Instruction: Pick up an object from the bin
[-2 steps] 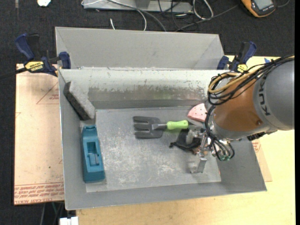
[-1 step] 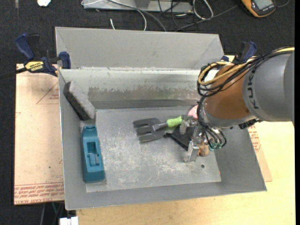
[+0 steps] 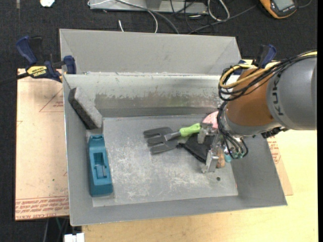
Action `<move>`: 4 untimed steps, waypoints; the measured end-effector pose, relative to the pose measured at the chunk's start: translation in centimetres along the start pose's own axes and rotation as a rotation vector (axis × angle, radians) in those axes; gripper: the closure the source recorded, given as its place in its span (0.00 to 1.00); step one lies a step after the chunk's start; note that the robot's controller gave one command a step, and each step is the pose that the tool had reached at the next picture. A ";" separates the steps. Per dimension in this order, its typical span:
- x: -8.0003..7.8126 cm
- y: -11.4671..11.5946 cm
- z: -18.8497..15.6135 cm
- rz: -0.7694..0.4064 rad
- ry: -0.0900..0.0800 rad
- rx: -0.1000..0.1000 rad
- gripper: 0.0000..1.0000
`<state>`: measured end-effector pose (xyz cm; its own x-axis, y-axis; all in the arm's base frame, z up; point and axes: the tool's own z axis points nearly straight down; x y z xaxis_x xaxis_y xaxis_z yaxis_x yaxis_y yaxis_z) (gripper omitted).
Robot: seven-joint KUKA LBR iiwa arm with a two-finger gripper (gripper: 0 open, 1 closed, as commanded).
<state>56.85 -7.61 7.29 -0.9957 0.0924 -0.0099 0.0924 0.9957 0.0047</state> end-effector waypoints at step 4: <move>-6.9 -0.1 -13.7 -0.197 -0.004 -0.002 1.00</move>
Offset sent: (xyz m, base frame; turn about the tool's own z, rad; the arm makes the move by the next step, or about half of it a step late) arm 0.0000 0.0000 0.0000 0.0000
